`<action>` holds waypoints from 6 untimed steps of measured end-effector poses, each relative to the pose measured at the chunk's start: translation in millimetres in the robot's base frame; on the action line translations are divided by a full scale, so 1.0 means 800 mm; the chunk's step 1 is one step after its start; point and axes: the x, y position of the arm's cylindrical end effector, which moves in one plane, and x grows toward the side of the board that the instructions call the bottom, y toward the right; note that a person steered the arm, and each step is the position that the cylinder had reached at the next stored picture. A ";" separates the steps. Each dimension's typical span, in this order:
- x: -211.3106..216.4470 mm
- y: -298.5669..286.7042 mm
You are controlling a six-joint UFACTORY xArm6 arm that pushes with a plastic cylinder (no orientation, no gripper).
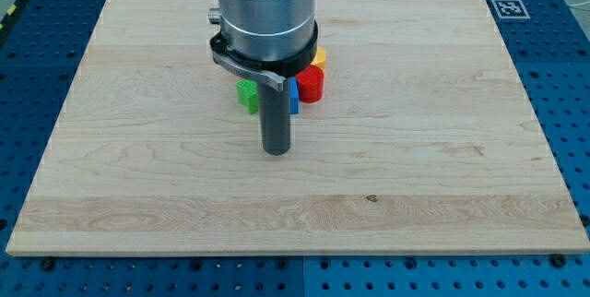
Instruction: Point your arm towards green star
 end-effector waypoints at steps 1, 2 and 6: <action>0.000 -0.035; -0.003 -0.117; -0.118 -0.163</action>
